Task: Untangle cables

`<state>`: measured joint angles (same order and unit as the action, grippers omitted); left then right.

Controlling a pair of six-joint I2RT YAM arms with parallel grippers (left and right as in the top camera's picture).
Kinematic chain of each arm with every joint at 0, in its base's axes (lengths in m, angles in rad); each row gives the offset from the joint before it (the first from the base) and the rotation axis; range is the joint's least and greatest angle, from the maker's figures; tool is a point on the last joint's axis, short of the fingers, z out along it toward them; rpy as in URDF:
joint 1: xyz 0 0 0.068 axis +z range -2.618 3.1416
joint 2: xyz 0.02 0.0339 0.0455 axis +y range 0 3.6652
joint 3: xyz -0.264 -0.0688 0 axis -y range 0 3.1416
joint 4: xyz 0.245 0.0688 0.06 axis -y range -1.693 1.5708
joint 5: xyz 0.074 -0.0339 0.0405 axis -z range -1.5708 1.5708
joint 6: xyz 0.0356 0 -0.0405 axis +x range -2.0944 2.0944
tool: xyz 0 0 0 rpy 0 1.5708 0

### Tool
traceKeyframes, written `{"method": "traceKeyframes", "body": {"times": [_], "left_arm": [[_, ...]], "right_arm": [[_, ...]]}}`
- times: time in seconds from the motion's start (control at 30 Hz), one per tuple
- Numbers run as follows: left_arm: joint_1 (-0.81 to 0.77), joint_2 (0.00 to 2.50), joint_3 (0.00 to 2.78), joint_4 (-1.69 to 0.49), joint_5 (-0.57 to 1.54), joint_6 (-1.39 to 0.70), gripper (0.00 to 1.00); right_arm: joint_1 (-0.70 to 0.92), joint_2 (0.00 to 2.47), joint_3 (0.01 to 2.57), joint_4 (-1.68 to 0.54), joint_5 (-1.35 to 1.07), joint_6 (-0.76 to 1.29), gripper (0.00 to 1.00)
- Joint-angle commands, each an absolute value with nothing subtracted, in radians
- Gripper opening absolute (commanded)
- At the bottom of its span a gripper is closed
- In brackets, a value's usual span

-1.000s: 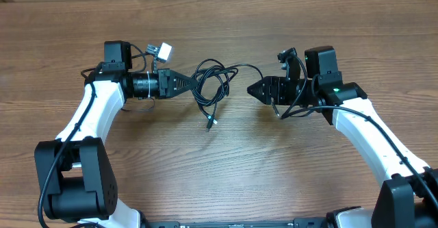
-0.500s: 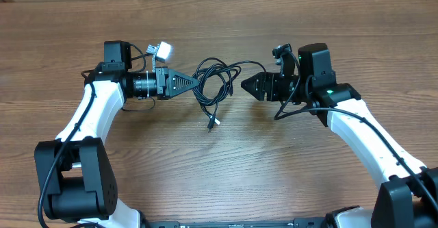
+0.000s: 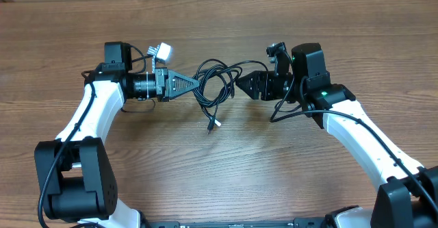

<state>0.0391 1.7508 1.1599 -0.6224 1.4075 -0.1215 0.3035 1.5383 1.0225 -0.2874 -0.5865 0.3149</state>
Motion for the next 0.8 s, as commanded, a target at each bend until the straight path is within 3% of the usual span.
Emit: {"method": "traceKeyframes", "body": {"times": [0.0, 0.33, 0.77], "left_arm": [[0.029, 1.746, 1.158, -0.629, 1.459, -0.112, 0.04], [0.011, 1.746, 1.158, -0.658, 1.469, -0.112, 0.04], [-0.017, 1.746, 1.158, -0.684, 1.546, -0.112, 0.04]], "right_arm": [[0.308, 1.515, 1.035, -0.261, -0.577, 0.319, 0.67], [0.309, 1.515, 1.034, -0.241, -0.548, 0.350, 0.66], [0.376, 1.518, 1.033, -0.259, -0.284, 0.401, 0.52]]}}
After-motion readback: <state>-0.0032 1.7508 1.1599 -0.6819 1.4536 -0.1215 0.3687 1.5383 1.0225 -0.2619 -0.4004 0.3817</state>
